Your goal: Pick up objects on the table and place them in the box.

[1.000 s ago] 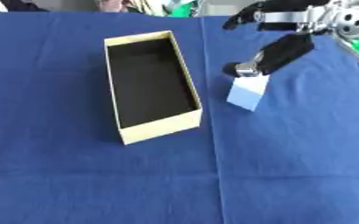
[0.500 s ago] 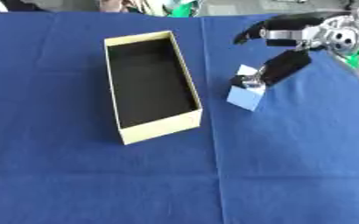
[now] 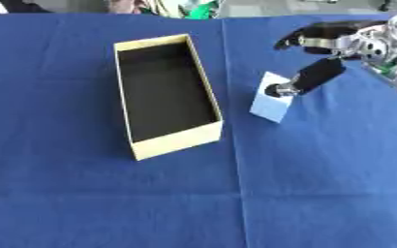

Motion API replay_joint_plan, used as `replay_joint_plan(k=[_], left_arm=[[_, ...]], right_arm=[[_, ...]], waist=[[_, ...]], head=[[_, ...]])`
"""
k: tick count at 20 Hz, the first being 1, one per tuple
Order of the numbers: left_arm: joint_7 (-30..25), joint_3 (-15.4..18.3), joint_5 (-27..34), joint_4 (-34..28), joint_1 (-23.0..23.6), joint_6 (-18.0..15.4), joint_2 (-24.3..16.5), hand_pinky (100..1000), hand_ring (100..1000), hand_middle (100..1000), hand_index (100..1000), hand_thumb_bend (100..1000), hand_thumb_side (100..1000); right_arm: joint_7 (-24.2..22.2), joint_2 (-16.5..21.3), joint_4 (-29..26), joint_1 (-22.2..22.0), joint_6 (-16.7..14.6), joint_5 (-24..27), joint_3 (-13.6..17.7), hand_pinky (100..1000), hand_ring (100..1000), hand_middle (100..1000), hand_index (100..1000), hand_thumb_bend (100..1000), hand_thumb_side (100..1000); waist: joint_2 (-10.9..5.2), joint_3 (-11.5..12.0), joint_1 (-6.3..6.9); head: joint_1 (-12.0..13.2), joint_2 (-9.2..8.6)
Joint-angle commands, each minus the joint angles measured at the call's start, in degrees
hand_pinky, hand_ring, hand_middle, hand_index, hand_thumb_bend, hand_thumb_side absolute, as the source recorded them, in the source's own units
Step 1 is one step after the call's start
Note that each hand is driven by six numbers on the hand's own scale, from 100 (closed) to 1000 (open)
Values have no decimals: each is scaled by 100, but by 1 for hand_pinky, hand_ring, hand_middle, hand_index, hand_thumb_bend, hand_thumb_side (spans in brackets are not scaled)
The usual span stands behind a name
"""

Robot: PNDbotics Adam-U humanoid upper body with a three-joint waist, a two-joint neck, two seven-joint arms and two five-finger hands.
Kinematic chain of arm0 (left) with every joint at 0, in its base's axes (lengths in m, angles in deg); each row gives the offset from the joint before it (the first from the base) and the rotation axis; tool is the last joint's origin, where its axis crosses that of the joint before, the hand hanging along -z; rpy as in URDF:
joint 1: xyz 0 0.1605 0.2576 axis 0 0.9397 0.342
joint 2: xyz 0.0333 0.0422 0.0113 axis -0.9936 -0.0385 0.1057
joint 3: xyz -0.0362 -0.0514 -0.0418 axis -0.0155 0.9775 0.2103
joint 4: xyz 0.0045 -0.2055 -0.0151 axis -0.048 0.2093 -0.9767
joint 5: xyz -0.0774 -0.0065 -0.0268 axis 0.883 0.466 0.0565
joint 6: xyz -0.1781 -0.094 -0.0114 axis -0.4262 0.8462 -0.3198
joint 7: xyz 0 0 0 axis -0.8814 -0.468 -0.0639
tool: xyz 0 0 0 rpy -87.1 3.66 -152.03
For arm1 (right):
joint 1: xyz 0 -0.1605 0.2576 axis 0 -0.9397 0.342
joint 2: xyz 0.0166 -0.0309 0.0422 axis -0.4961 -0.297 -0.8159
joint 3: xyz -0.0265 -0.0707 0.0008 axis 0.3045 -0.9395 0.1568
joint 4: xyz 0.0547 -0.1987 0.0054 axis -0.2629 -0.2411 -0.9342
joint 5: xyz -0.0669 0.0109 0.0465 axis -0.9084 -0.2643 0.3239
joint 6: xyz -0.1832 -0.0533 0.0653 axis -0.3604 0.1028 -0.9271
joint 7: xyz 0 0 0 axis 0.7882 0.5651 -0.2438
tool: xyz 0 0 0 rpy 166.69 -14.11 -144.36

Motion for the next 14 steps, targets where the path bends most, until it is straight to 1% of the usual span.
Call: replay_joint_plan(k=[1,5,10,14], left_arm=[[-26,-9,36,-113,-29,-5,-59,480,718,628,726,100,704],[-29,-7,40,-113,-25,-6,-47,480,719,627,724,100,703],[-39,-12,43,-113,-20,0,-34,481,720,627,724,100,704],[-32,-11,46,-113,-15,1,-24,480,721,626,724,100,705]], right_arm=[[-306,68,136,54,220,144,102,876,1000,947,1000,539,713],[-361,-4,311,51,180,242,90,879,1000,946,1000,559,726],[-362,-136,555,81,160,268,57,879,1000,943,1000,544,735],[-299,-165,602,90,168,260,97,874,1000,942,1000,528,733]], waist=[[-2,3,89],[24,26,101],[45,51,118],[55,45,111]], head=[[-11,-58],[-24,-69],[-25,-94],[-27,-85]])
